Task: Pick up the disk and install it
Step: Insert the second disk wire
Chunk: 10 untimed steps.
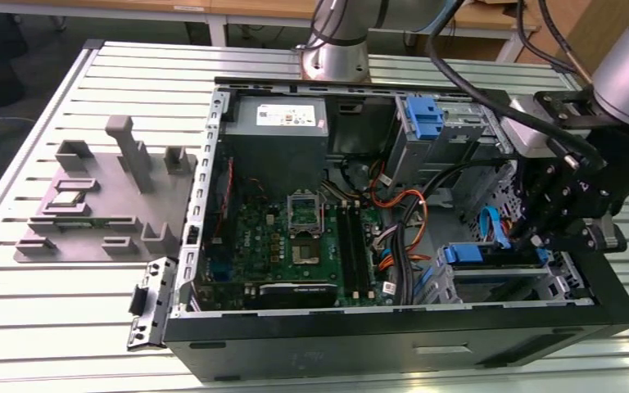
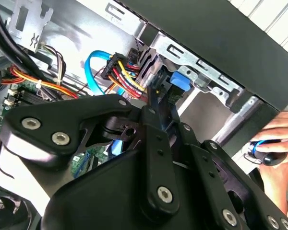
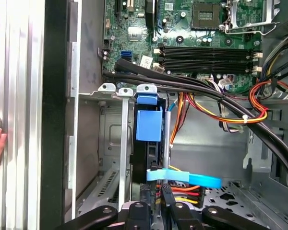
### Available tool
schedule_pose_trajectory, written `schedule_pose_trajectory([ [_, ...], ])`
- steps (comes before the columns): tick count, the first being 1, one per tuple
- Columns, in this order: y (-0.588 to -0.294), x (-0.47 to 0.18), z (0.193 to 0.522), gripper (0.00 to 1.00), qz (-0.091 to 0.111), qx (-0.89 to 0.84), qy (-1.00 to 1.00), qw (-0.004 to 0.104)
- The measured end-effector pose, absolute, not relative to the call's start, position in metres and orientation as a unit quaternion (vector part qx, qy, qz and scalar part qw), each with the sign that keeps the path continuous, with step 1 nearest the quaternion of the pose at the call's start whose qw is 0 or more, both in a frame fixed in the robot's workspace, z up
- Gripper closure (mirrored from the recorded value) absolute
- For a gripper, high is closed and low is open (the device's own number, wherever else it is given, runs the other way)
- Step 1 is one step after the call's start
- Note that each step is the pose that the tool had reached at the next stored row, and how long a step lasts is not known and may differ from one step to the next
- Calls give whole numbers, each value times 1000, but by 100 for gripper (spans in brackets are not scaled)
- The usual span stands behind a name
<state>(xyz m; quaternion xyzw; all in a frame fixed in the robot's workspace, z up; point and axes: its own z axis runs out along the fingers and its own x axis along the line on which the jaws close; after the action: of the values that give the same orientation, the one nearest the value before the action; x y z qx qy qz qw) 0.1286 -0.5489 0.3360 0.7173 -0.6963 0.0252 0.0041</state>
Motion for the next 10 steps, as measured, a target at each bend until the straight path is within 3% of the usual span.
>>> schedule_pose_trajectory([
  [10,-549,129,354,76,25,717,-696,4],
])
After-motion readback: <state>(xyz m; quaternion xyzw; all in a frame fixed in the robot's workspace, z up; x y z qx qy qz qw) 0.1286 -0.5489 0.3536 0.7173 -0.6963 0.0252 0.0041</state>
